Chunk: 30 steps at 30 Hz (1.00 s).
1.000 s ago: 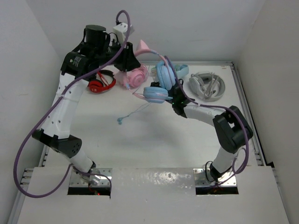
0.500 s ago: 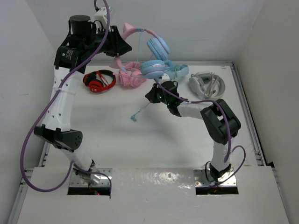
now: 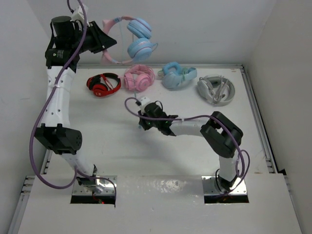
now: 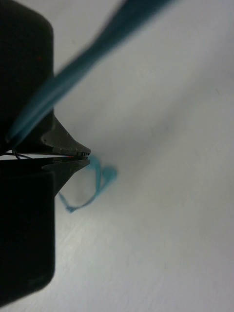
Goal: Wrap the headphones
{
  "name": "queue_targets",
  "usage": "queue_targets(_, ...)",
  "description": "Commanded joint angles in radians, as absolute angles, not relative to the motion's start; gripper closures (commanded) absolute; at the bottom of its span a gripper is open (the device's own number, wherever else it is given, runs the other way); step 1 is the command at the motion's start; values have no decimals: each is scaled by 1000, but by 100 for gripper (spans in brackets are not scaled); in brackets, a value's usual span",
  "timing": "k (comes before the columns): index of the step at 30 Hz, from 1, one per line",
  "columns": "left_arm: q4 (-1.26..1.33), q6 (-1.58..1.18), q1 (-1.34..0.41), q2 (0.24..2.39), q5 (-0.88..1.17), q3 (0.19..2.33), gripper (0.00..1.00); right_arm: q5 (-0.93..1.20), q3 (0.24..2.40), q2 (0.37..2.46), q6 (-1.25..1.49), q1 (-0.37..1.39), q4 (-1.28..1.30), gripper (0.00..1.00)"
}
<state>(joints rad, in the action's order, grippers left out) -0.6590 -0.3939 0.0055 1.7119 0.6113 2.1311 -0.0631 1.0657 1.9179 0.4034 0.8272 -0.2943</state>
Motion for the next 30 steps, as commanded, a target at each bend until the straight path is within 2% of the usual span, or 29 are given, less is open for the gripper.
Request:
queue_targets(1, -523, -474, 0, 1692, 629, 2106, 100, -81, 1146, 1916, 275, 908, -253, 100)
queue_targets(7, -505, -457, 0, 1692, 462, 2031, 100, -3, 1321, 1959, 160, 1050, -91, 100)
queue_targets(13, -468, -397, 28, 1710, 241, 1990, 100, 69, 1351, 1919, 83, 1164, -22, 100)
queue_targets(17, -417, -321, 28, 1732, 86, 1967, 100, 71, 1351, 1881, 80, 1203, -6, 100)
queue_targets(30, -275, -83, 26, 1819, -222, 1873, 100, 58, 1352, 1708, 67, 1238, 78, 100)
